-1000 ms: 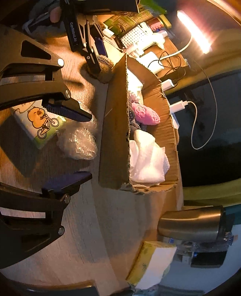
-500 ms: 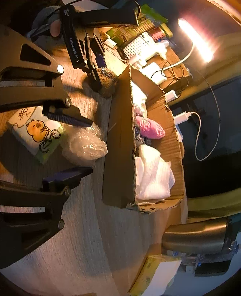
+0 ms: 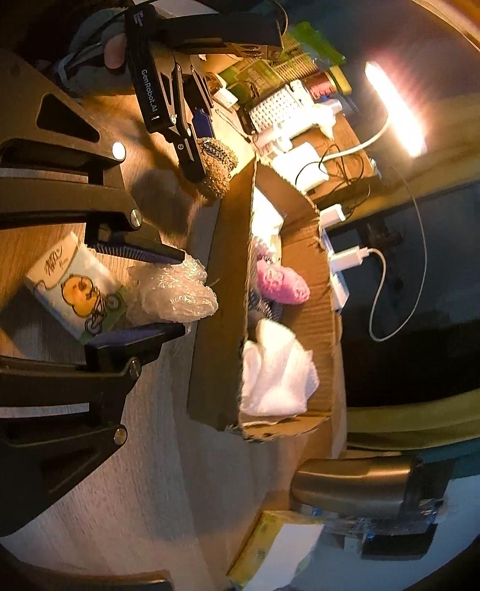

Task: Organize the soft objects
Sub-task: 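Carry the pouch with the left tool while the right tool carries the bubble wrap into the box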

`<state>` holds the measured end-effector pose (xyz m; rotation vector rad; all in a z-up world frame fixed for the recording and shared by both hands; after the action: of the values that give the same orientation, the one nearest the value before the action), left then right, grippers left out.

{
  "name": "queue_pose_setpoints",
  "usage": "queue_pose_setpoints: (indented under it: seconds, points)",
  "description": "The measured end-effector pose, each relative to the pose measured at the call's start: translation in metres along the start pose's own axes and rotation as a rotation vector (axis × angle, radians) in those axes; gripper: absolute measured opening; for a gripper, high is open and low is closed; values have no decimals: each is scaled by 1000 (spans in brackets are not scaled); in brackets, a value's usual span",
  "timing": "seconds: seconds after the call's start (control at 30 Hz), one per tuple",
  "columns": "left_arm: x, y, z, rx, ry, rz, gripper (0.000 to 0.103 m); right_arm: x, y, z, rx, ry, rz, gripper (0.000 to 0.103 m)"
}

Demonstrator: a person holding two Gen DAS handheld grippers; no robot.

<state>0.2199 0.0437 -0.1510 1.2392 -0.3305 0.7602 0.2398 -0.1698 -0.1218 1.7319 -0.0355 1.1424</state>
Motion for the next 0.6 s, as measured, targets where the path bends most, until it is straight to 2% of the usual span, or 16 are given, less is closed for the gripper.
queue_pose_setpoints:
  seconds: [0.6]
  points:
    - [11, 41, -13, -43, 29, 99, 56, 37, 9, -44, 12, 116, 44, 34]
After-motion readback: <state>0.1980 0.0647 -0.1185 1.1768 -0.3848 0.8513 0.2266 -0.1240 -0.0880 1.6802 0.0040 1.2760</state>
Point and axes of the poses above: each gripper's, at about its wrist camera, not at the fingertips, and y roughly against the way its jaws point, z to its right, x to its top, the point moved 1 cm from there along -y, roughly the way its jaws point, and after that the axes turned 12 degrees about y, right-handed, at the moved point
